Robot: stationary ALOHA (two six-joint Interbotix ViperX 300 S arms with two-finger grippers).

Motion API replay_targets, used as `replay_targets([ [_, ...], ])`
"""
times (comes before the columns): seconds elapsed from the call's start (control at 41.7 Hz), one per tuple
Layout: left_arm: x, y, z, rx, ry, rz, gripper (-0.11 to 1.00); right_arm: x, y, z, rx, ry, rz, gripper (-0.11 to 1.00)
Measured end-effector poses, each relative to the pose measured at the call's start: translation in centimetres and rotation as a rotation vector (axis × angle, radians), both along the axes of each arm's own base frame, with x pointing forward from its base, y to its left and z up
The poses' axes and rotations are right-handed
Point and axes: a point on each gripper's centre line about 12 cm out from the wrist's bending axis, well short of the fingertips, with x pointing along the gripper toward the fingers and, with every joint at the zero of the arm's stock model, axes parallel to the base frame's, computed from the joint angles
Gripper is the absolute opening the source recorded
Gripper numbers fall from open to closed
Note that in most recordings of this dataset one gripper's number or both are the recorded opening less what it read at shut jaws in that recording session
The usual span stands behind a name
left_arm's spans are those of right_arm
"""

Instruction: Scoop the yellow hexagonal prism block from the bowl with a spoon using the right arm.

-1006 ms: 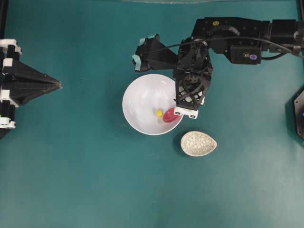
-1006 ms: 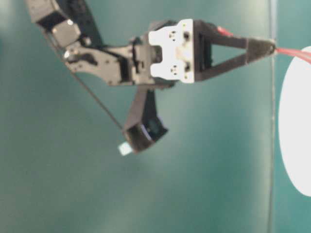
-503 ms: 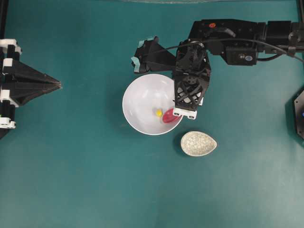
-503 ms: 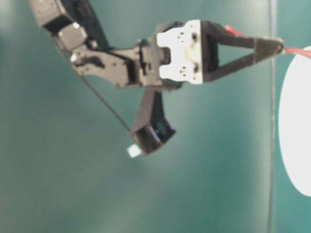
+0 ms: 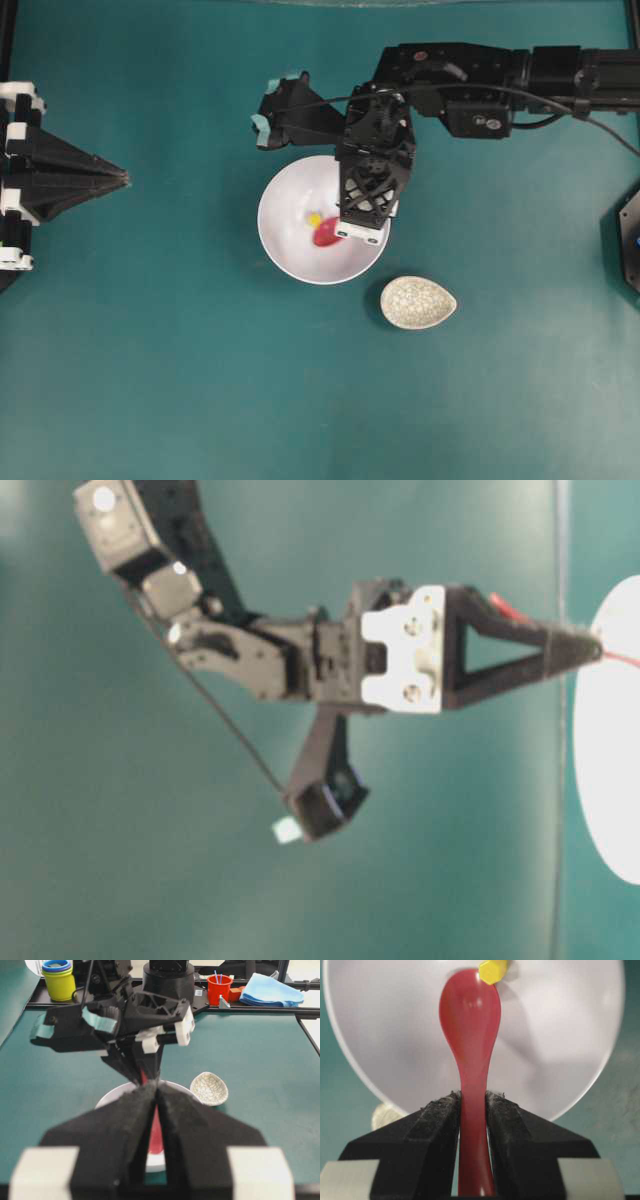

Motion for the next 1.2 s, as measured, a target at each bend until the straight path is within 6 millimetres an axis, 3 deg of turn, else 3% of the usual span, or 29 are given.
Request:
replay_targets([
  [0.886,0.0,0.0,0.1,0.0,-0.003,0.0,0.09,1.9,-1.3,0.1,-0.109,-0.147,-0.028,0.21],
  [1.006,0.0,0.0,0.1,0.002,-0.003,-0.002,0.09,2.0,-1.2,0.0,-0.112,-0.156,-0.026,0.19],
  [1.102,-0.1,0.0,0.1,-0.001,-0.005,0.0,0.09,1.8,-1.0,-0.4,-0.11,-0.152,-0.039,0.06],
  [1.198,0.0,0.0,0.1,-0.001,-0.003,0.0,0.09,1.7,-0.9,-0.8,-0.106,-0.148,-0.062,0.07],
])
